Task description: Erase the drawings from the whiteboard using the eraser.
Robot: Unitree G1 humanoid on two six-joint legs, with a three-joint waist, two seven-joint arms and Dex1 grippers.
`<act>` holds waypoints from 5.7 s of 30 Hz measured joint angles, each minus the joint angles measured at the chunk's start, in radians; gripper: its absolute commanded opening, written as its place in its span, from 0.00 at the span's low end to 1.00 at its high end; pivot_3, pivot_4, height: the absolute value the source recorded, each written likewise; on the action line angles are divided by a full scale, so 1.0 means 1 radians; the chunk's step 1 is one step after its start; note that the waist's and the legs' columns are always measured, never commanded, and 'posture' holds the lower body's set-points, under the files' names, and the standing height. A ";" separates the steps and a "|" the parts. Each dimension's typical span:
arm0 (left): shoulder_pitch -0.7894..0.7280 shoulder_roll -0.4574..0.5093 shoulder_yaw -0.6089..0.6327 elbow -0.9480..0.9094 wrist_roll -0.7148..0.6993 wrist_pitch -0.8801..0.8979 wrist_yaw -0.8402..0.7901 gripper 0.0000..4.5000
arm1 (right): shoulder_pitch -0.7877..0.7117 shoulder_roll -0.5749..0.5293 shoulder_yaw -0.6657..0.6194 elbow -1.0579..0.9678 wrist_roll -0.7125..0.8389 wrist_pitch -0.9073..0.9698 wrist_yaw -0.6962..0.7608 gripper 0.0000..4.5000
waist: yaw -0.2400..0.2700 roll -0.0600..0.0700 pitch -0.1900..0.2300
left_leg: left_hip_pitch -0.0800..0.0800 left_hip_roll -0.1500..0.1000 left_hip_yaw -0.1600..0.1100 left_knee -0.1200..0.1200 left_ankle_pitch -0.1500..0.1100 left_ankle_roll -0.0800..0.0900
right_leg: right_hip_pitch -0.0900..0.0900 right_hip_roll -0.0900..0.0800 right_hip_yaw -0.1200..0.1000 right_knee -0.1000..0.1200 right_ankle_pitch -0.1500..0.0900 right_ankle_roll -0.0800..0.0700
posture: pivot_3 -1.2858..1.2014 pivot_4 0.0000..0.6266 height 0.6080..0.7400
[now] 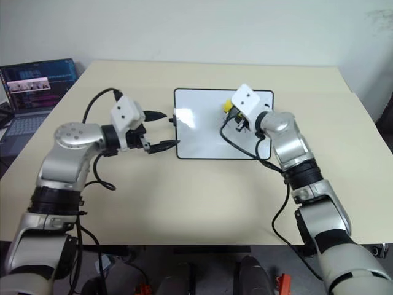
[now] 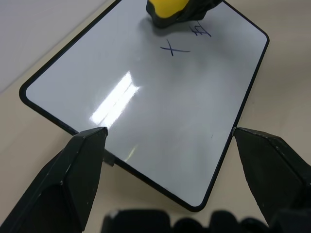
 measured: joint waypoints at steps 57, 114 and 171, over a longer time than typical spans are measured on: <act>0.009 0.004 -0.002 -0.020 -0.002 0.019 0.002 1.00 | 0.070 0.122 0.023 0.203 -0.041 -0.217 0.039 0.25 | -0.029 -0.002 -0.001 | 0.016 0.001 0.001 0.000 0.003 0.001 | 0.008 0.004 0.005 0.013 -0.002 0.001 | 0.52 0.24 1.00; 0.069 -0.001 0.037 -0.045 -0.030 0.005 0.062 1.00 | 0.488 -0.462 -0.234 -0.485 0.233 0.091 0.403 0.25 | 0.002 -0.003 0.001 | 0.013 0.009 0.004 -0.004 0.001 -0.002 | 0.005 0.010 0.004 0.007 -0.006 -0.002 | 0.52 0.24 1.00; 0.044 -0.015 0.023 -0.018 -0.022 -0.011 0.061 1.00 | 0.254 -0.066 -0.169 -0.223 0.146 -0.032 0.028 0.25 | -0.002 -0.003 0.001 | 0.013 0.010 0.004 -0.004 0.001 -0.002 | 0.005 0.010 0.004 0.008 -0.003 -0.007 | 0.52 0.24 1.00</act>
